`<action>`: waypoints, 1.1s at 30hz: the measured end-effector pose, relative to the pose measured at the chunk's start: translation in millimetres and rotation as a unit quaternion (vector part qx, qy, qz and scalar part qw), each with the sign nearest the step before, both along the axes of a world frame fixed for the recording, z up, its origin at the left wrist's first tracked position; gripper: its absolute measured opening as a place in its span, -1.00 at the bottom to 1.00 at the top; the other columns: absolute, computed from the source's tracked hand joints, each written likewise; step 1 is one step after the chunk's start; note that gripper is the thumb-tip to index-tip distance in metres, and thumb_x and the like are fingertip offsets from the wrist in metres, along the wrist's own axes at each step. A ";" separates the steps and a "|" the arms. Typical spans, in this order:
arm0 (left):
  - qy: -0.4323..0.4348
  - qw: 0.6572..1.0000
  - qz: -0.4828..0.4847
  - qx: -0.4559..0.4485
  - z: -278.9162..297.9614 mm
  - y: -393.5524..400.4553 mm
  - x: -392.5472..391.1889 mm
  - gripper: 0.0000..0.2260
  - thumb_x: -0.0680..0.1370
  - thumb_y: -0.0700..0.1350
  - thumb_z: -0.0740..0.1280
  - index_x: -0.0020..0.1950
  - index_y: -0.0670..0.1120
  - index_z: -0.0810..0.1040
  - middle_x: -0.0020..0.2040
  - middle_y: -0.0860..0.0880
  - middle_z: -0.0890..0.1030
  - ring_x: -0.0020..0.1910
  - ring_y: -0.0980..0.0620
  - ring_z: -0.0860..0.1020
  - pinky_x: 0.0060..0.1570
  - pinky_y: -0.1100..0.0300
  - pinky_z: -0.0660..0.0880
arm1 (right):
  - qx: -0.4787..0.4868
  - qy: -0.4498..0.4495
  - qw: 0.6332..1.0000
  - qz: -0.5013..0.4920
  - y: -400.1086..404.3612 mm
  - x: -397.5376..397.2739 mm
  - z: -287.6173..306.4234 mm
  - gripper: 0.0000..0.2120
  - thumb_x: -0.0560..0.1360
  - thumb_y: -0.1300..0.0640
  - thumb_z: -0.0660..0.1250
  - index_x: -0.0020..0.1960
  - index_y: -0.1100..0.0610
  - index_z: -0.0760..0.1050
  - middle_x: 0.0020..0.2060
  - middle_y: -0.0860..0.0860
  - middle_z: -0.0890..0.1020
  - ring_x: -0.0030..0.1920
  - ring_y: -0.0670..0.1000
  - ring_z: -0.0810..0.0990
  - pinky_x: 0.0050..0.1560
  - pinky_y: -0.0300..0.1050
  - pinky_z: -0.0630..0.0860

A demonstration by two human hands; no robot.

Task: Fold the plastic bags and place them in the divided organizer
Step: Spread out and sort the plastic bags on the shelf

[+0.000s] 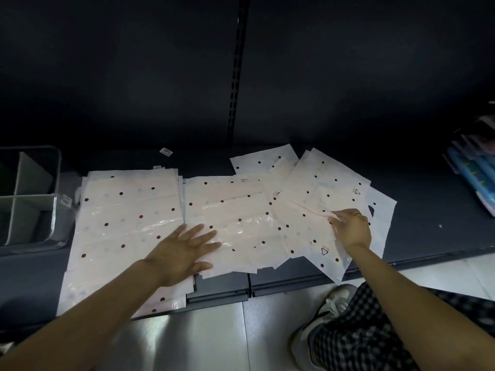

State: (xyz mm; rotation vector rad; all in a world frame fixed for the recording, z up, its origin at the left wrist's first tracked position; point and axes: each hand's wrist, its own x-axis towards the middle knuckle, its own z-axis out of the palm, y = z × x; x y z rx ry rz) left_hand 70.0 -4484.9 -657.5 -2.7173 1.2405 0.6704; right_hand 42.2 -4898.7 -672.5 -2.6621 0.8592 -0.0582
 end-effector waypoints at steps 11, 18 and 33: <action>0.135 0.929 0.222 -0.262 27.5 -22.1 -12.7 -0.48 0.52 0.29 0.03 0.45 0.16 0.26 0.46 0.16 0.29 0.46 0.14 0.20 0.37 0.28 0.14 | -0.044 -0.051 0.989 0.132 74.2 34.2 72.1 -0.76 0.59 0.11 0.18 -0.06 0.17 0.59 -0.16 0.12 0.65 -0.13 0.19 0.59 -0.26 -0.11 0.37; 0.338 0.649 0.497 -0.467 47.6 -40.3 -10.5 -0.39 0.52 0.19 0.21 0.50 -0.01 0.18 0.31 -0.03 0.47 0.22 -0.03 0.51 0.12 0.06 0.49 | 0.240 0.031 0.914 0.327 236.4 7.7 82.4 -0.78 0.56 0.20 0.18 0.07 0.18 0.58 0.01 0.14 0.65 0.02 0.15 0.60 0.01 -0.11 0.49; -0.041 0.747 0.606 -0.270 13.7 105.7 11.2 -0.45 0.60 -0.24 0.20 0.54 -0.06 0.06 0.12 -0.41 0.53 -0.01 -0.43 0.51 -0.08 -0.17 0.40 | 0.081 0.108 0.984 0.120 20.8 -20.8 17.7 -0.50 0.46 -0.01 0.41 0.33 0.08 0.38 0.31 0.02 0.33 0.33 0.06 0.25 0.23 -0.08 0.34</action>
